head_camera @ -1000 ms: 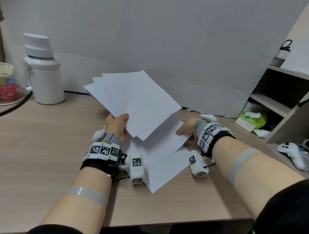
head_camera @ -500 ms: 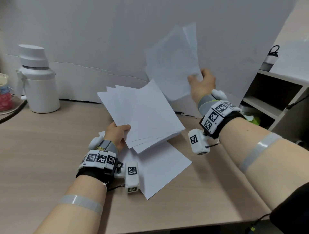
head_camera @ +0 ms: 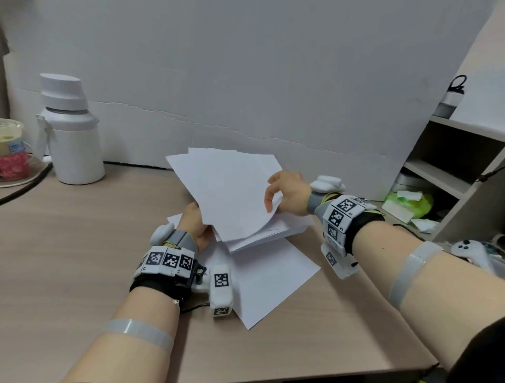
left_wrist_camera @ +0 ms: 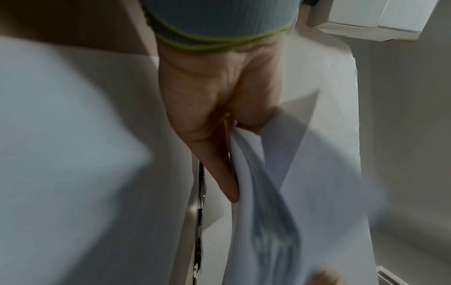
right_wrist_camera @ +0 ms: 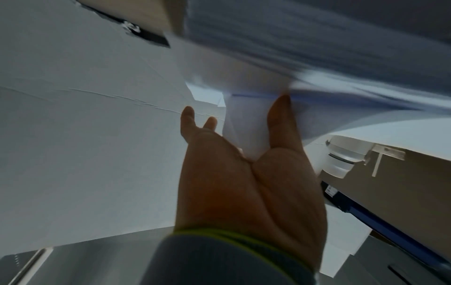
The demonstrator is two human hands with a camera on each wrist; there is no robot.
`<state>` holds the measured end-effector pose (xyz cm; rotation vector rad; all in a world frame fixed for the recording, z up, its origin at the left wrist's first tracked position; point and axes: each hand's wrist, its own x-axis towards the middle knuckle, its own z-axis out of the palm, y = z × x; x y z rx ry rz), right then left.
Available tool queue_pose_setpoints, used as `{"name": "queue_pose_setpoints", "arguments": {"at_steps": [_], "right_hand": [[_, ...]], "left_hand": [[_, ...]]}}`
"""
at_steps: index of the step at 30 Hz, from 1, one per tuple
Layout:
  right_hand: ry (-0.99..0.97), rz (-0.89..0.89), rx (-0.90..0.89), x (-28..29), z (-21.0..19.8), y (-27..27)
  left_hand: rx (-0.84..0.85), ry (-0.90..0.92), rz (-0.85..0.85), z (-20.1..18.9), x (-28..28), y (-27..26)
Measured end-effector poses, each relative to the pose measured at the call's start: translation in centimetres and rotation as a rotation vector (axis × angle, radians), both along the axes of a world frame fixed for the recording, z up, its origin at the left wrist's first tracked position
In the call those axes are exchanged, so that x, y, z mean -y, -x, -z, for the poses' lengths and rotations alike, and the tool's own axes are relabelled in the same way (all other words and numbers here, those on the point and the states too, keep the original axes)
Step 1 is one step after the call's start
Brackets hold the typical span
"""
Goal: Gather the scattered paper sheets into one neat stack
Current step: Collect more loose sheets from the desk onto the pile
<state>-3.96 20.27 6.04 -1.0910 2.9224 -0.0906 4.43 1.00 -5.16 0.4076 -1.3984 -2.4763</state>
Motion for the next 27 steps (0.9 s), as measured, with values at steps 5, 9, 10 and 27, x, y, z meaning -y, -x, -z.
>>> {"name": "queue_pose_setpoints", "arguments": {"at_steps": [5, 9, 10, 27], "right_hand": [[0.009, 0.135, 0.017, -1.7, 0.2, 0.9], [0.078, 0.206, -0.003, -2.2, 1.0, 2.3], [0.096, 0.207, 0.003, -2.3, 1.1, 2.6], [0.428, 0.74, 0.52, -6.1, 3.2, 1.9]], "left_hand": [[-0.008, 0.009, -0.032, -0.6, -0.4, -0.1], [-0.008, 0.007, 0.002, -1.0, -0.7, -0.4], [-0.006, 0.006, 0.006, -1.0, -0.8, -0.5], [-0.045, -0.098, -0.231, -1.3, 0.4, -0.3]]}}
